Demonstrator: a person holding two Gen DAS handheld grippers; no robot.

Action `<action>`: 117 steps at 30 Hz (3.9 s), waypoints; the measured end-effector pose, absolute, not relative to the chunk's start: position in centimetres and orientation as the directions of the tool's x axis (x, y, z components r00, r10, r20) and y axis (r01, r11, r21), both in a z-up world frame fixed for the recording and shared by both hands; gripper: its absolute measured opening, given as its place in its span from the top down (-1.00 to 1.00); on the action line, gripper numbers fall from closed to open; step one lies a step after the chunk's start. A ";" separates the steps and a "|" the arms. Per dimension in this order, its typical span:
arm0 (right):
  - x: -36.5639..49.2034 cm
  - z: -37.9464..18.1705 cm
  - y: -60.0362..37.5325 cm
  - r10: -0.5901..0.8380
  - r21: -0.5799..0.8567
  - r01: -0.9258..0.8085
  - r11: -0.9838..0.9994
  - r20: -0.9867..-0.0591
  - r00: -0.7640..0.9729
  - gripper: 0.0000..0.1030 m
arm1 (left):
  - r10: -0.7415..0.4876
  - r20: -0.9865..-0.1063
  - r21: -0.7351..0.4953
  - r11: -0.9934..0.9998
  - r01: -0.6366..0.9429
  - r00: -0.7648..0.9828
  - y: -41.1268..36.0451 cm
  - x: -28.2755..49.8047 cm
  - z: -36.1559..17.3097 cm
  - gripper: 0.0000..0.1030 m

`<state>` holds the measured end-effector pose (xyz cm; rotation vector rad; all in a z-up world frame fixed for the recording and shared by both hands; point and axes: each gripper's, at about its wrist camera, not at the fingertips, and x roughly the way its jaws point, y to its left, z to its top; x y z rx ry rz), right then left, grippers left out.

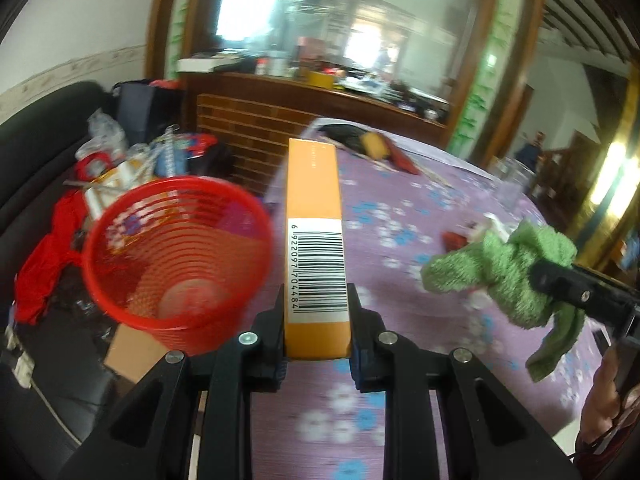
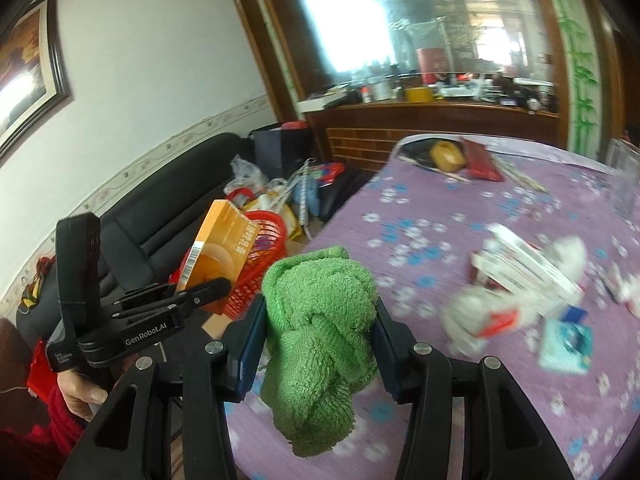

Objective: Collect trash
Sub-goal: 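Carry the towel and orange box over the red mesh basket with both grippers, then open both grippers to drop the towel and box into the basket, then return to the table and grasp the white-and-red paper bag with the left gripper, then grasp the teal cartoon tissue pack with the right gripper while the left holds the bag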

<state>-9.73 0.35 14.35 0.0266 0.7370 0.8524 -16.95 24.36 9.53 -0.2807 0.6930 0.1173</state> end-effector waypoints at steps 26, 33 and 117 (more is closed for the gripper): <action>-2.9 13.3 19.4 0.770 0.408 -0.721 0.560 -0.578 0.271 -0.25 | 0.127 -0.670 -0.248 0.891 -0.381 0.732 35.5 -16.7 7.6 -0.19; -4.6 13.6 12.4 0.779 0.429 -0.702 0.568 -0.555 0.292 -0.28 | 0.091 -0.657 -0.214 0.929 -0.301 0.749 30.5 -16.7 7.8 -0.22; -2.0 6.3 -14.7 0.445 0.226 -0.439 0.869 -0.744 0.498 -0.28 | -0.138 -0.688 -0.100 0.990 0.095 0.712 9.0 -9.0 5.0 0.15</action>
